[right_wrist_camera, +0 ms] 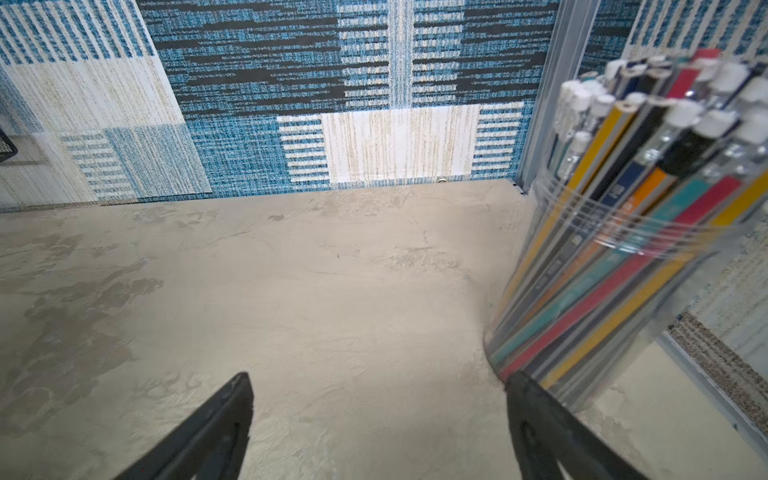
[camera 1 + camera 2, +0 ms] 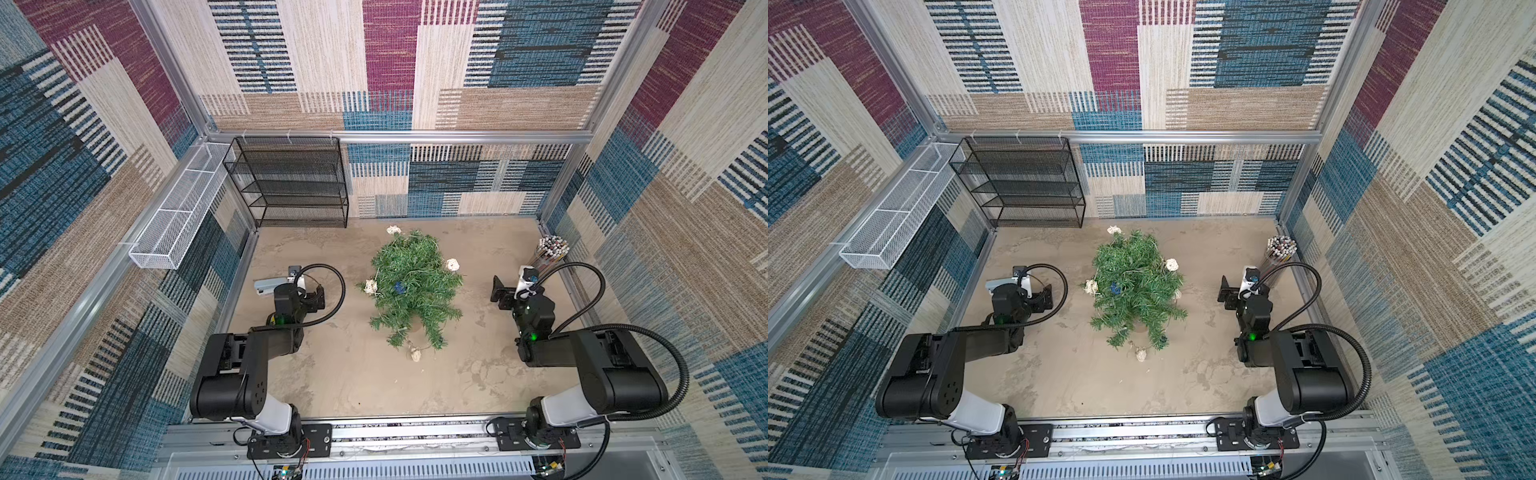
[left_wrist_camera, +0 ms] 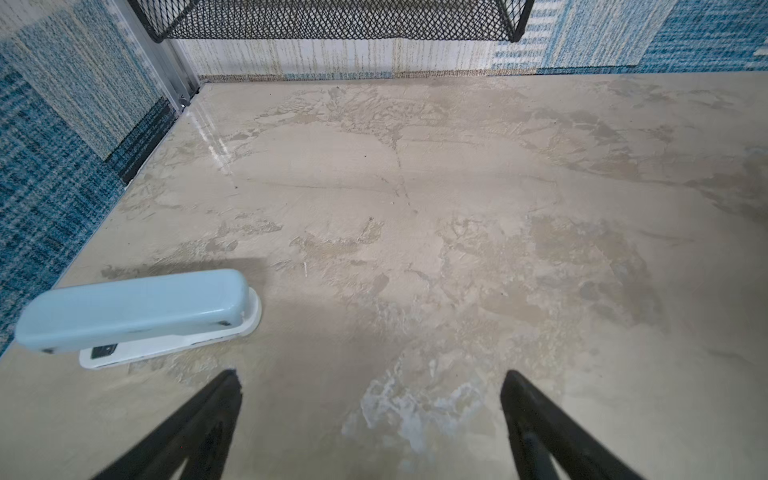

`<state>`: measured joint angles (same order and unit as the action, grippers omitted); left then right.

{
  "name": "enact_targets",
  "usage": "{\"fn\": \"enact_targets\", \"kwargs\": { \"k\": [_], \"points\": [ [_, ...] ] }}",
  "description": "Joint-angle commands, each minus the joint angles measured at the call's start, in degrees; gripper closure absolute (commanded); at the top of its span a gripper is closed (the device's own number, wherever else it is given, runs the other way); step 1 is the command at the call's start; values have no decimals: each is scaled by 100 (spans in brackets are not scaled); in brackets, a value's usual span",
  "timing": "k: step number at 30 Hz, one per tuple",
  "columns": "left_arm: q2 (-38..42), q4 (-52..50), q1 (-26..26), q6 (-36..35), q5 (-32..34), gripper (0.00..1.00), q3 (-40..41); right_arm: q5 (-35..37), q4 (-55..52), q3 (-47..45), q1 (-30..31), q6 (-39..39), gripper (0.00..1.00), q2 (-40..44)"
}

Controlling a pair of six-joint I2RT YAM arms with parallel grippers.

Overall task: Remove string lights from the small christmas tree
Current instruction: Adjust the Christmas tree at the center of the board.

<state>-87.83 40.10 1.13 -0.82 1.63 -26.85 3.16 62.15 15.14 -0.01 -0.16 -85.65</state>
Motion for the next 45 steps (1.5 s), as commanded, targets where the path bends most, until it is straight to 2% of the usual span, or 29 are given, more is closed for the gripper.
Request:
{"fn": "enact_targets", "kwargs": {
  "k": [1, 11, 17, 32, 33, 34, 35, 36, 38, 40, 41, 43, 45],
  "points": [
    [47, 11, 19, 12, -173, 1, 3, 88, 276, 5, 1, 52, 4, 14],
    [44, 25, 18, 12, -172, 1, 9, 64, 276, 8, -17, 44, 4, 5],
    [38, 25, 19, 12, -173, 1, 5, -232, 197, 59, -174, -40, 4, -9],
    [77, 107, 32, 12, -132, 1, 9, -204, -44, 167, -168, -37, 4, 65],
    [207, -323, 20, 32, -38, 1, -140, -166, -62, 193, -146, 32, 4, 95],
    [434, -1590, -3, 180, 189, 1, -627, -155, -182, 340, -108, 182, 4, 154],
    [551, -2805, 4, 444, 389, 2, -1312, -15, -985, 753, -40, 188, 4, 277],
    [591, -3560, 18, 523, 335, 4, -1790, 172, -2085, 1295, 19, -20, 4, 339],
    [685, -4377, 14, 742, -118, 7, -2645, 385, -4279, 2659, 103, -514, 4, 222],
    [618, -5257, 4, 1016, -688, 7, -3575, 308, -5675, 3769, 222, -710, 4, 78],
    [474, -5872, -15, 1063, -1189, 8, -4219, 216, -6309, 4275, 332, -712, 4, 60],
    [176, -6993, -113, 973, -1964, 8, -5349, -169, -7056, 4960, 516, -574, 4, 161],
    [-11, -7804, -285, 759, -2626, 9, -6233, -919, -7669, 5588, 534, -546, 4, 262]
  ]
}}
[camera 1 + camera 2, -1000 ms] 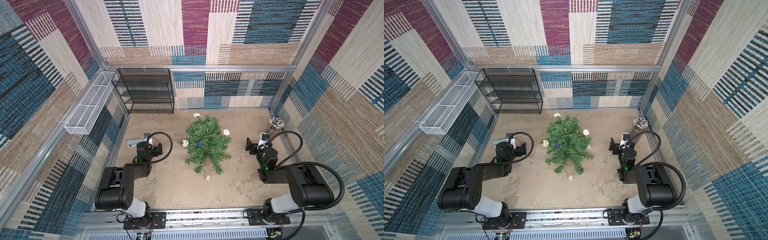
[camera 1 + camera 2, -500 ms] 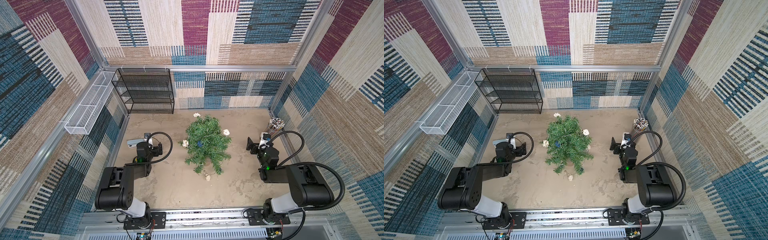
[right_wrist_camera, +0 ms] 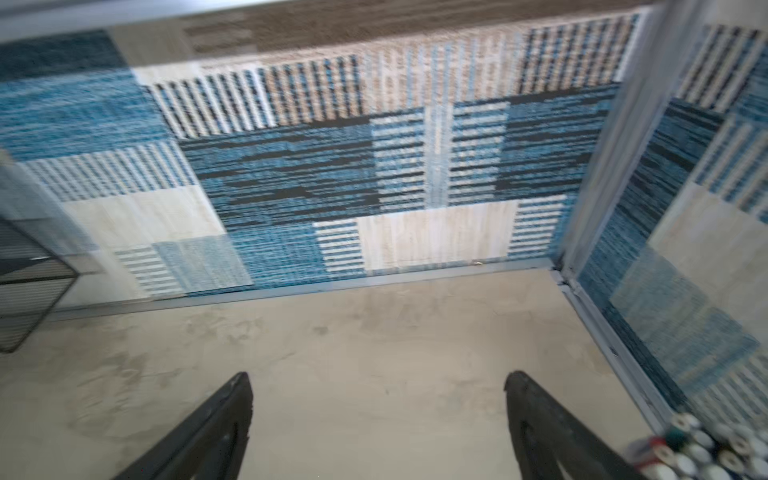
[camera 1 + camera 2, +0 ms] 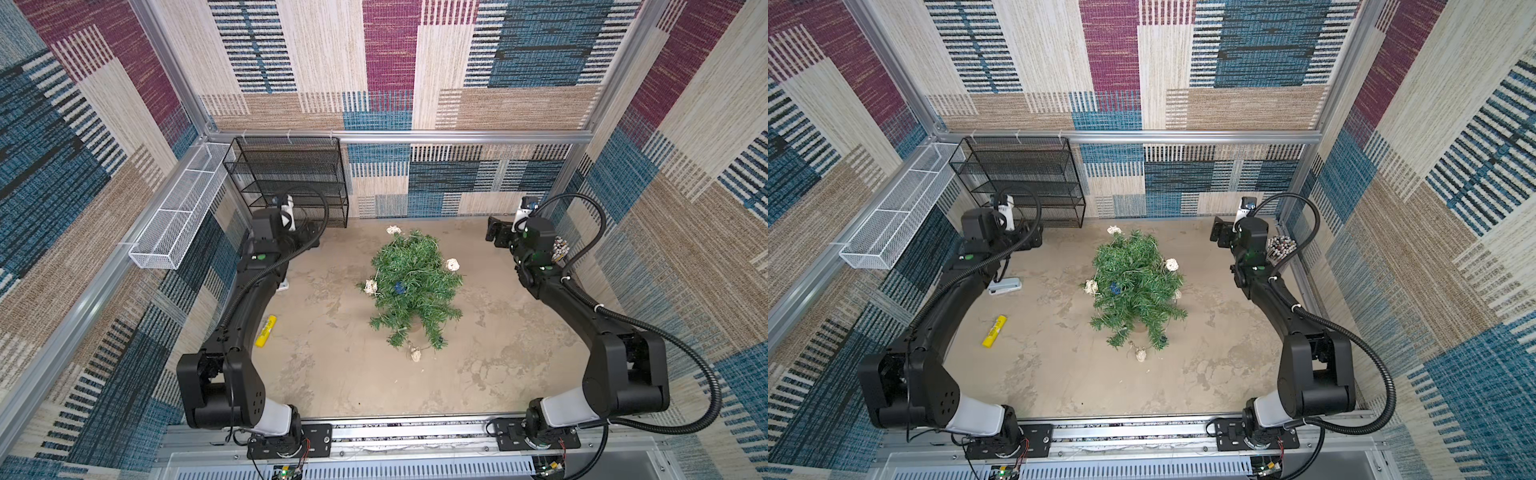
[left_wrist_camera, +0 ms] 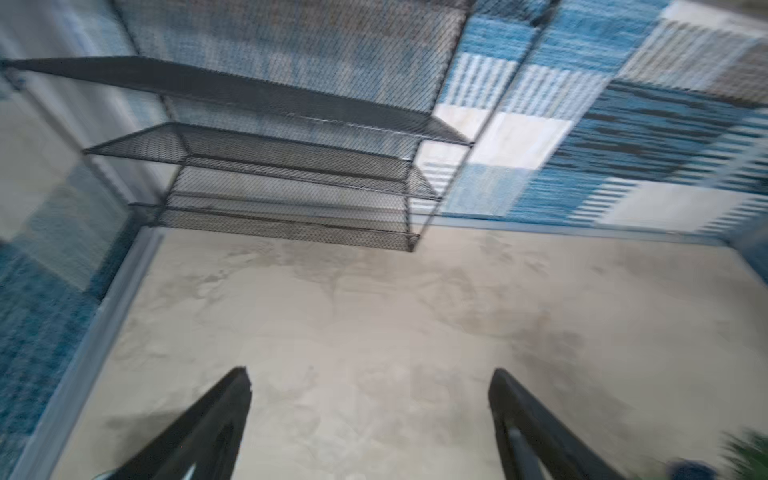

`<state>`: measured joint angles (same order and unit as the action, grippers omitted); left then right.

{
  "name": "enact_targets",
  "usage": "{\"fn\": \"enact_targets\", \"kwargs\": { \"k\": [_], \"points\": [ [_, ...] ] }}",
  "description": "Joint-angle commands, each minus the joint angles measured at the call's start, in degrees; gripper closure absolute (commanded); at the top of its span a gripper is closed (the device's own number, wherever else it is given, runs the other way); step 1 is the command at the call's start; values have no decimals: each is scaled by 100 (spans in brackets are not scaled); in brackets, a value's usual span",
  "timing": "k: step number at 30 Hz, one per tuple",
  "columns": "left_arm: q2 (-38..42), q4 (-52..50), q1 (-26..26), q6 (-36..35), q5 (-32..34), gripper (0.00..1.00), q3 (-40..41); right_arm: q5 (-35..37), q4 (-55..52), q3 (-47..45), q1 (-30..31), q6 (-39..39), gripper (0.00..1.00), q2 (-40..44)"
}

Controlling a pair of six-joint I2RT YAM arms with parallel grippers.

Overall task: Remove string lights from the small christmas tree
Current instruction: Adjust the Christmas tree at the center of the board.

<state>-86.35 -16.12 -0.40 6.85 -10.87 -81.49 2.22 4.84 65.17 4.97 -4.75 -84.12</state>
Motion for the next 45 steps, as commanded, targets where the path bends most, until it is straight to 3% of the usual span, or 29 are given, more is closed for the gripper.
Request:
{"fn": "enact_targets", "kwargs": {
  "k": [1, 5, 9, 15, 21, 27, 37, 45],
  "points": [
    [-185, -2461, -242, -127, -1711, 9, -1075, -1442, -2235, 893, 12, -72, 4, 133],
    [31, -3031, -727, -374, -2686, 11, -1535, -3096, -3056, 1769, 114, 114, 4, 135],
    [627, -3134, -1285, -603, -2623, 14, -1195, -3373, -3389, 1961, 336, 121, 4, 282],
    [1384, -3137, -1911, -632, -2469, 18, -568, -3982, -2901, 1598, 352, -184, 4, 549],
    [1499, -2474, -2561, -339, -2030, 27, 203, -4133, -2593, 1502, 349, -366, 4, 455],
    [1489, -1417, -2791, 262, -1675, 44, 760, -4204, -2401, 1376, 357, -533, 4, 426],
    [1433, -867, -3048, 580, -1550, 42, 1012, -3976, -2276, 1026, 479, -584, 4, 616],
    [1538, -696, -3209, 841, -1726, 32, 1153, -3962, -2243, 944, 550, -605, 4, 608]
  ]
}}
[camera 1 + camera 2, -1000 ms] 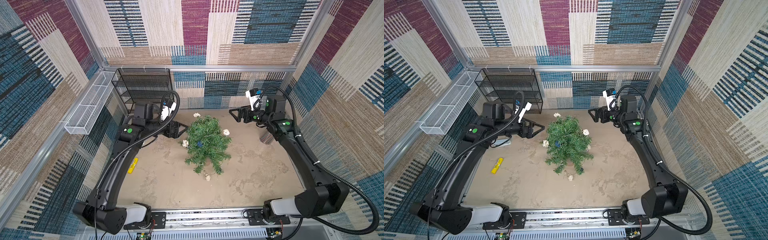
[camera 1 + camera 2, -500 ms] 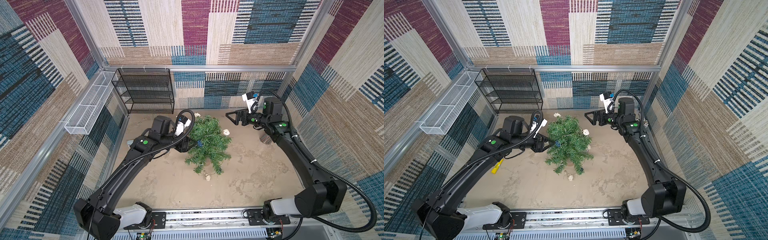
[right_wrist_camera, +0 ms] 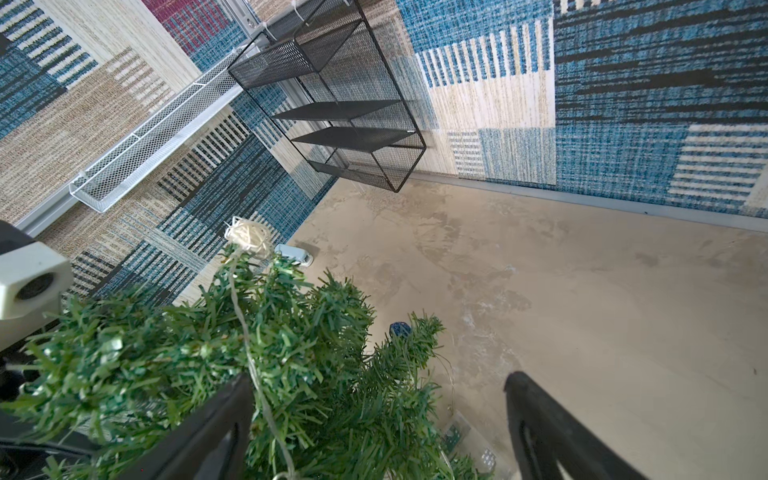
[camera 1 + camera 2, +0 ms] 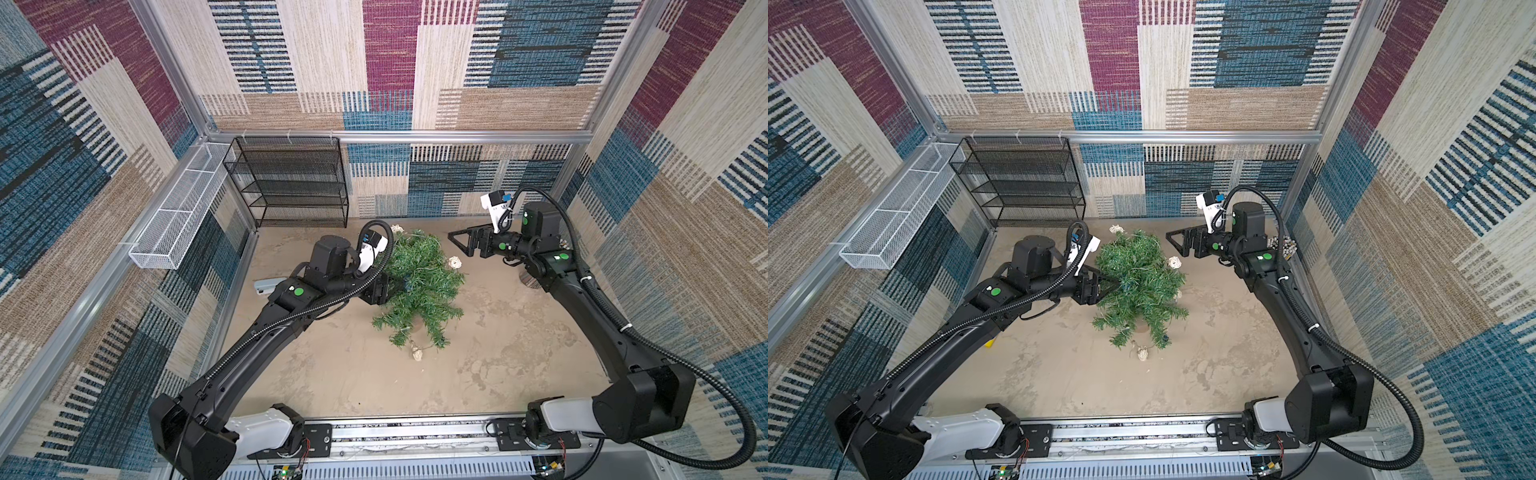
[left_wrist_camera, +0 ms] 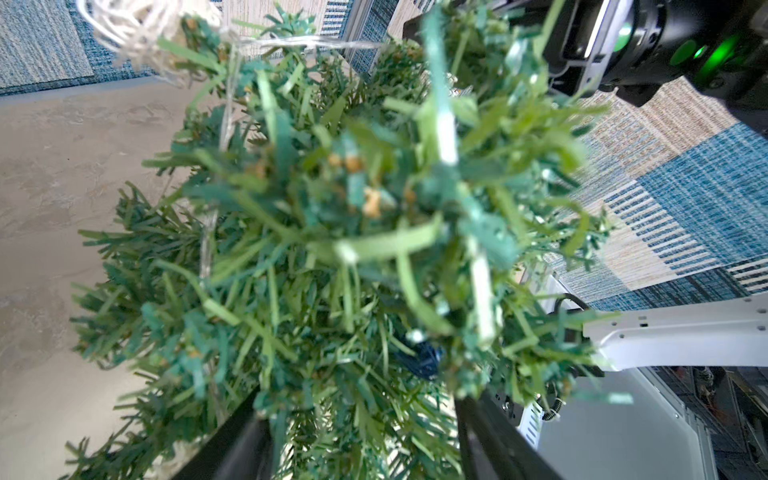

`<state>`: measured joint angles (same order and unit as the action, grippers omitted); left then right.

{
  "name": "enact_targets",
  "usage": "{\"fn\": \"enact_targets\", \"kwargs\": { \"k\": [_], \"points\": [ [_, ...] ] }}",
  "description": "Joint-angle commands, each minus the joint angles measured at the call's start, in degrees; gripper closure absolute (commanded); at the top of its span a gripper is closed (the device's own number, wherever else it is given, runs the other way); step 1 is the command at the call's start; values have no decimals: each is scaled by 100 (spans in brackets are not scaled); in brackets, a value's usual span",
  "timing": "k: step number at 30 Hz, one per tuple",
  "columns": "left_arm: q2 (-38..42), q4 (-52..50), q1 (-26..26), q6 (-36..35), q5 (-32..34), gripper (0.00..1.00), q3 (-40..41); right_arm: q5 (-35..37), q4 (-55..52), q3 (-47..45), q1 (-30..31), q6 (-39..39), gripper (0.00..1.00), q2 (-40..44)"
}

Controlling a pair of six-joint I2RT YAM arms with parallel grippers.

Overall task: Remove string lights from the small christmas tree
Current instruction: Adjust the Christmas tree at the center of the board.

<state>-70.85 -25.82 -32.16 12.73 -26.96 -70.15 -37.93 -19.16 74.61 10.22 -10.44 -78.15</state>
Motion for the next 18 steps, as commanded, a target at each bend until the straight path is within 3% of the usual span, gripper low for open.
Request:
{"fn": "enact_targets", "kwargs": {
  "k": [1, 8, 18],
  "points": [
    [-25, 328, -44, 302, -137, 31, 34, 45, 161, 1, 39, -50, 4, 10],
    [-63, 327, -132, 300, -11, 29, 36, 116, 129, -43, 231, -52, 3, -6],
    [440, -307, -246, 113, 785, 7, 89, 291, 0, 23, 468, 77, 3, -6]
  ]
}}
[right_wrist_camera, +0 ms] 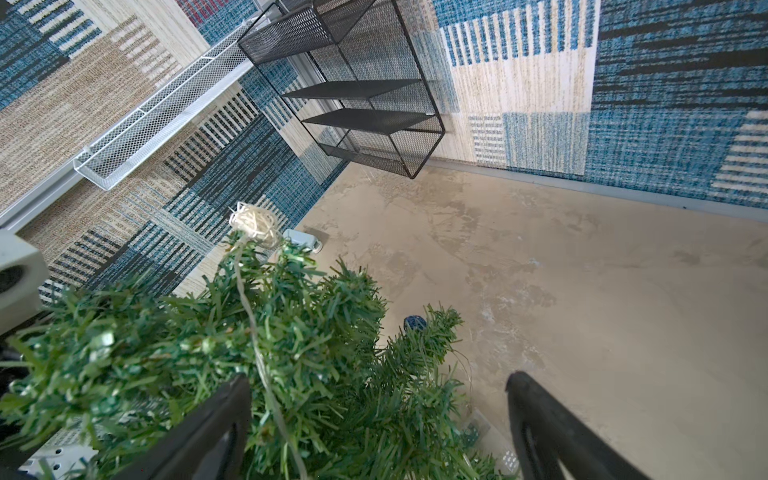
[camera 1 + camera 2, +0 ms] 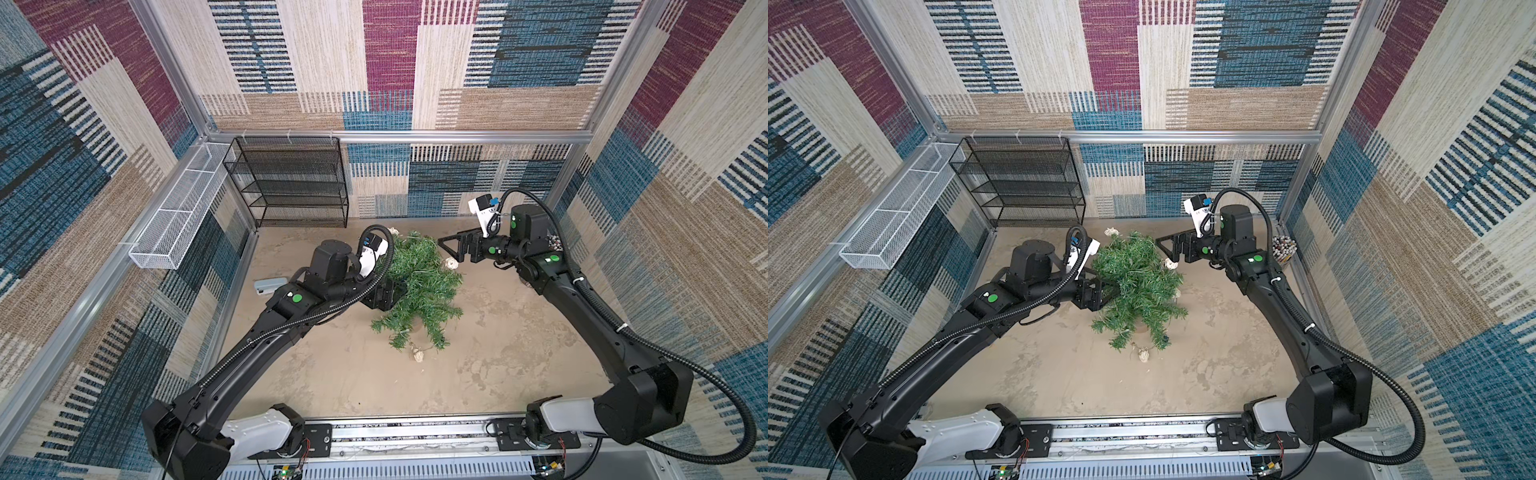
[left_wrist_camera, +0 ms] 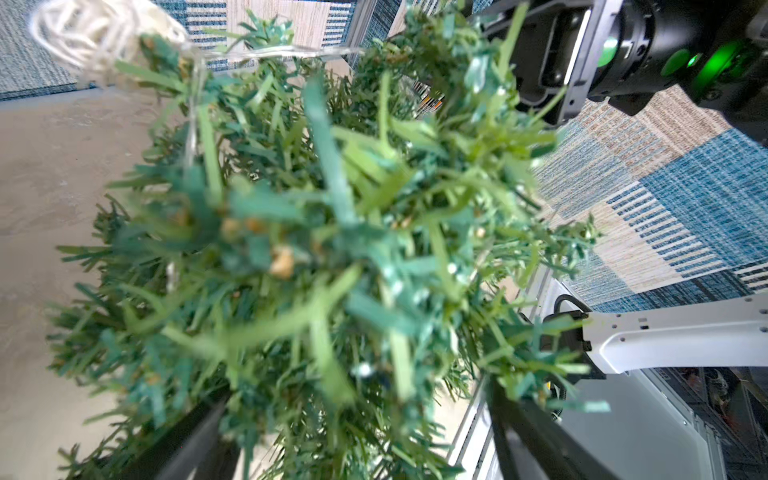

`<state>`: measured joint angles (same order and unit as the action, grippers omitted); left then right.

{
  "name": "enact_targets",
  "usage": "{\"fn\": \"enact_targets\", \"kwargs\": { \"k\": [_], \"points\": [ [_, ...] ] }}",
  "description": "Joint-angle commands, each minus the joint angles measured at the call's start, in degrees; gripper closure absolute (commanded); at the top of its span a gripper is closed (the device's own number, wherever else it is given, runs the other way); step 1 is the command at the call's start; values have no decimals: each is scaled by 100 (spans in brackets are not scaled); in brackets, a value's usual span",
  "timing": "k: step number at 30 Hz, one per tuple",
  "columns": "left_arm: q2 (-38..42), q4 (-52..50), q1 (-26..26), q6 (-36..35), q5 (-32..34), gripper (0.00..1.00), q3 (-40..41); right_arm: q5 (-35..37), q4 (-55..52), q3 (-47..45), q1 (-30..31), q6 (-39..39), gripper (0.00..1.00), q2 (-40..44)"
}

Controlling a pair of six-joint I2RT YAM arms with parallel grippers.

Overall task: Remove string lights from the small christmas tree
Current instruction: Adjust the Christmas tree at the center of the board.

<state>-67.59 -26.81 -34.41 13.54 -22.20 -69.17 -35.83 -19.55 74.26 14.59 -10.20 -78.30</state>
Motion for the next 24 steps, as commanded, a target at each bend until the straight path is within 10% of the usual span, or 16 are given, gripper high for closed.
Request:
{"fn": "enact_targets", "kwargs": {
  "k": [1, 9, 24],
  "points": [
    [155, -251, -29, 43, 321, 7, -34, 90, 54, 62, 35, 53, 3, 9],
    [175, -320, -184, 291, 199, 25, -63, 147, 73, 51, 69, 26, 2, 1],
    [230, -582, -443, 454, 889, 26, -138, 257, -157, 166, 132, 161, 0, 46]
  ]
}}
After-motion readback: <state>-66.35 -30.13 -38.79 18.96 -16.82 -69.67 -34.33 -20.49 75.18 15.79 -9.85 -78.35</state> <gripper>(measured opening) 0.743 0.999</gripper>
